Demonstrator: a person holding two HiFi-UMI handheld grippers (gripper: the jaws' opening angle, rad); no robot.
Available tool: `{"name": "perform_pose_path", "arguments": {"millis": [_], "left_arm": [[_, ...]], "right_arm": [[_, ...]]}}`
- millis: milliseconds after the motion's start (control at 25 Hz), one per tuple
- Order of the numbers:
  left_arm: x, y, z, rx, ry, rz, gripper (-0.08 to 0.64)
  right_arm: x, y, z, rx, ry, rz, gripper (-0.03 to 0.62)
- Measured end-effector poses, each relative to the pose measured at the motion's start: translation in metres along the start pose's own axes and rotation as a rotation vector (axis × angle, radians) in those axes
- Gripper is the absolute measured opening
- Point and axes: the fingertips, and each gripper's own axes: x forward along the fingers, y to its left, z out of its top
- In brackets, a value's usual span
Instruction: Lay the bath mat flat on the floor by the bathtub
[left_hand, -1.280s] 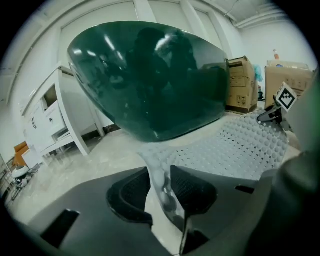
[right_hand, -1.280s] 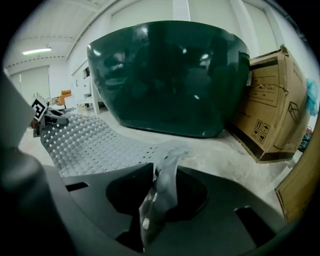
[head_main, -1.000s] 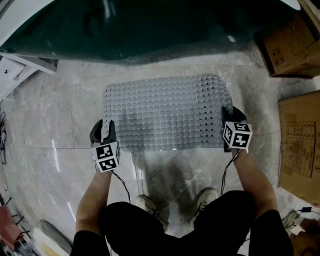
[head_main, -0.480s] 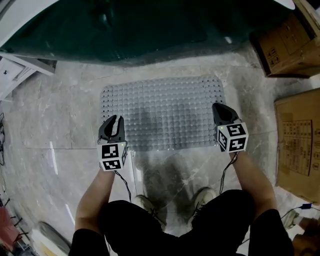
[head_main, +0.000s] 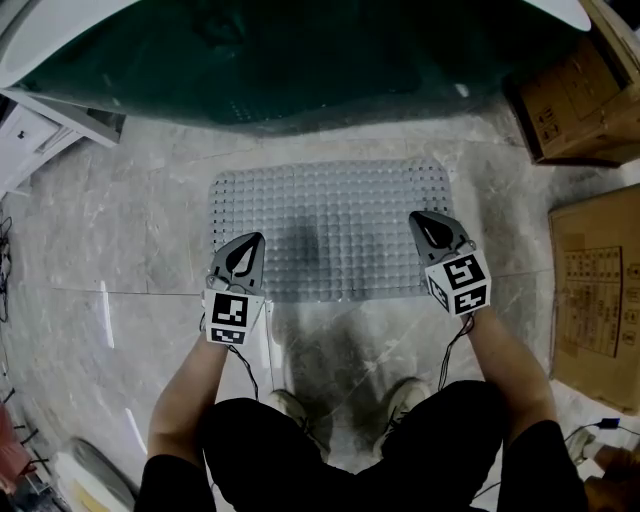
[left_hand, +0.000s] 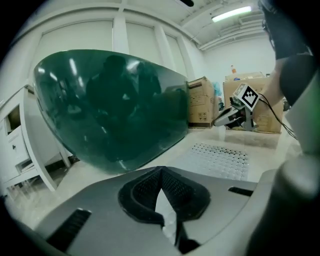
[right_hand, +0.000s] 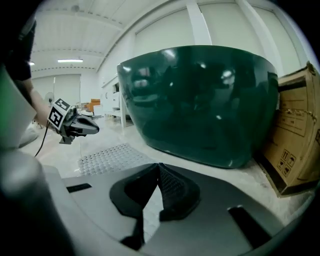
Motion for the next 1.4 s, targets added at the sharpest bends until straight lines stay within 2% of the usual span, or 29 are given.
{"name": "perform_pose_path", "arguments": {"millis": [240,400,520,720,960,1080,1240,1400], "left_arm": [[-0.004,-0.006,0.019,0.032,-0.049,-0.075,0.015],[-0.015,-0.005,0.036,0.168,-0.044,-0.089,0.015],[-0.032,0.002,0.054,0.187,-0.032,-0.083,0.015],[-0.076,0.001,0.088,0.144,0.004,-0.117,0.015],[-0.127,0.000,0.157,0.064,0.033,-0.146,0.015],[-0.159,0.001,0.202,0.006,0.032,-0.159,0.015],[-0.206,0.012,0.273,-0.120,0.037,-0.153,0.015],[-0.250,0.026,0.346,-0.157,-0.002,-0.150,0.015]], "right_arm": [[-0.004,0.022,0.025,-0.095,-0.029,0.059,0.017],[-0.013,0.030,0.040,-0.108,-0.030,0.070,0.017],[-0.026,0.035,0.054,-0.090,-0.013,0.073,0.017],[-0.065,0.055,0.082,-0.052,0.043,0.092,0.017],[-0.121,0.064,0.147,0.031,0.075,0.083,0.017],[-0.154,0.072,0.191,0.054,0.088,0.083,0.017],[-0.201,0.077,0.256,0.069,0.100,0.070,0.017],[-0.243,0.081,0.324,0.066,0.096,0.049,0.017]]}}
